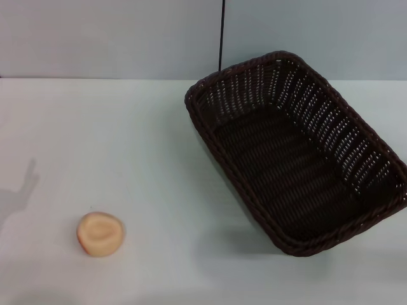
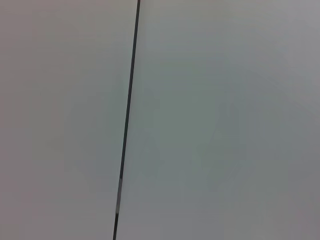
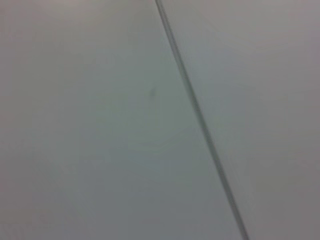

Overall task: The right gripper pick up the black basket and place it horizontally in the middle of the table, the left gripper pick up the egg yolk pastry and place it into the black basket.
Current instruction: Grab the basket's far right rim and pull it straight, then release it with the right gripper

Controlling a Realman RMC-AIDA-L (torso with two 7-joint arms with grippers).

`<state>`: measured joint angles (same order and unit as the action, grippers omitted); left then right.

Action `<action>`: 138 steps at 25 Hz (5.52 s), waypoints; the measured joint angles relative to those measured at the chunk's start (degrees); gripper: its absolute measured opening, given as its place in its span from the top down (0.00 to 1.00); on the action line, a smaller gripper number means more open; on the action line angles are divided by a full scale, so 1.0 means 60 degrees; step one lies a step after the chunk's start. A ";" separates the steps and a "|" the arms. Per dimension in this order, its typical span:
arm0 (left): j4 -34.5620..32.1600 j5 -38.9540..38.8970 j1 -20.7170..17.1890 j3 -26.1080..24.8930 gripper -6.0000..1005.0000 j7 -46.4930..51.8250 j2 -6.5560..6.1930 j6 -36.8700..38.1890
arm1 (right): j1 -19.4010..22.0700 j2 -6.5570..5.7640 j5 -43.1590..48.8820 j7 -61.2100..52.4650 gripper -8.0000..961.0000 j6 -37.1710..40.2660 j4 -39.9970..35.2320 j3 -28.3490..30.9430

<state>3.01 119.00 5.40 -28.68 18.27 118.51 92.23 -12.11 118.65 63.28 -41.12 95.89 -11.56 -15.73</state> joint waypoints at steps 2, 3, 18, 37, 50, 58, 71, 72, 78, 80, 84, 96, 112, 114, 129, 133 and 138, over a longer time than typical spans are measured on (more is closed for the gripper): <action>-0.0003 -0.0040 0.0073 -0.0036 0.16 0.0066 -0.0005 0.0033 | 0.0109 -0.0006 0.0792 -0.1145 0.34 -0.0272 -0.1078 0.0007; -0.0003 -0.0040 0.0073 -0.0036 0.16 0.0066 -0.0005 0.0033 | 0.0167 -0.0013 0.1214 -0.1773 0.34 -0.0347 -0.1728 0.0023; -0.0109 0.0016 -0.0029 0.0048 0.16 0.0089 -0.0042 -0.0034 | -0.2043 -0.1383 1.0003 -1.3530 0.33 0.0778 -0.9811 0.0057; -0.0110 0.0029 -0.0213 0.0136 0.16 0.0091 -0.0006 -0.0048 | -0.5596 -0.1056 1.4032 -1.5595 0.34 -0.0275 -0.6888 -0.3457; -0.0095 0.0030 -0.0321 0.0136 0.16 0.0077 -0.0006 -0.0065 | -0.5647 -0.0656 1.4121 -1.5798 0.39 -0.1758 -0.6008 -0.4552; -0.0066 0.0029 -0.0406 0.0136 0.16 0.0058 -0.0006 -0.0060 | -0.5624 -0.0553 1.4089 -1.5680 0.43 -0.1993 -0.5933 -0.4650; -0.0031 -0.0021 -0.0422 0.0136 0.16 0.0074 -0.0006 -0.0017 | -0.5322 -0.0369 1.3638 -1.4461 0.85 -0.1774 -0.6998 -0.4787; -0.0031 -0.0021 -0.0422 0.0136 0.16 0.0074 -0.0006 -0.0017 | -0.5287 -0.0329 1.3477 -1.4079 0.85 -0.1586 -0.7270 -0.4844; -0.0019 0.0011 -0.0639 0.0136 0.16 0.0086 -0.0018 0.0366 | -0.5302 -0.0289 1.2649 -1.2025 0.85 -0.1157 -0.8034 -0.5755; -0.0016 0.0021 -0.0734 0.0137 0.16 0.0087 -0.0012 0.0574 | -0.5401 -0.0290 1.2560 -1.1285 0.85 -0.1203 -0.8064 -0.6124; -0.0009 0.0028 -0.0939 0.0175 0.16 0.0090 -0.0004 0.0927 | -0.5793 -0.0293 1.2552 -0.9796 0.85 -0.1228 -0.7919 -0.6560; 0.0008 0.0030 -0.1148 0.0383 0.16 0.0091 0.0006 0.1329 | -0.6357 -0.0250 1.2073 -0.7632 0.84 -0.1174 -0.7147 -0.6791; 0.0156 0.0029 -0.1177 0.0444 0.16 0.0091 0.0009 0.1371 | -0.6282 0.0003 1.1981 -0.7239 0.84 -0.2637 -0.6409 -0.8003; 0.0157 0.0029 -0.1177 0.0457 0.16 0.0091 0.0009 0.1373 | -0.6267 0.0016 1.1730 -0.7186 0.84 -0.2775 -0.6270 -0.8014; 0.0156 0.0029 -0.1281 0.0607 0.17 0.0102 -0.0010 0.1404 | -0.6358 0.0049 1.1465 -0.7001 0.83 -0.3378 -0.6000 -0.8793; 0.0134 0.0029 -0.1309 0.0617 0.17 0.0170 -0.0019 0.1427 | -0.6284 0.0055 1.1221 -0.6957 0.67 -0.3453 -0.6065 -0.8935; 0.0039 0.0030 -0.1327 0.0658 0.17 0.0272 -0.0046 0.1638 | -0.5827 0.0053 1.0305 -0.6623 0.48 -0.3450 -0.6648 -0.8952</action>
<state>3.25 119.18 -2.56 -24.73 19.90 118.23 102.06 -47.07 118.97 125.11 -80.86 75.19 -51.45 -69.44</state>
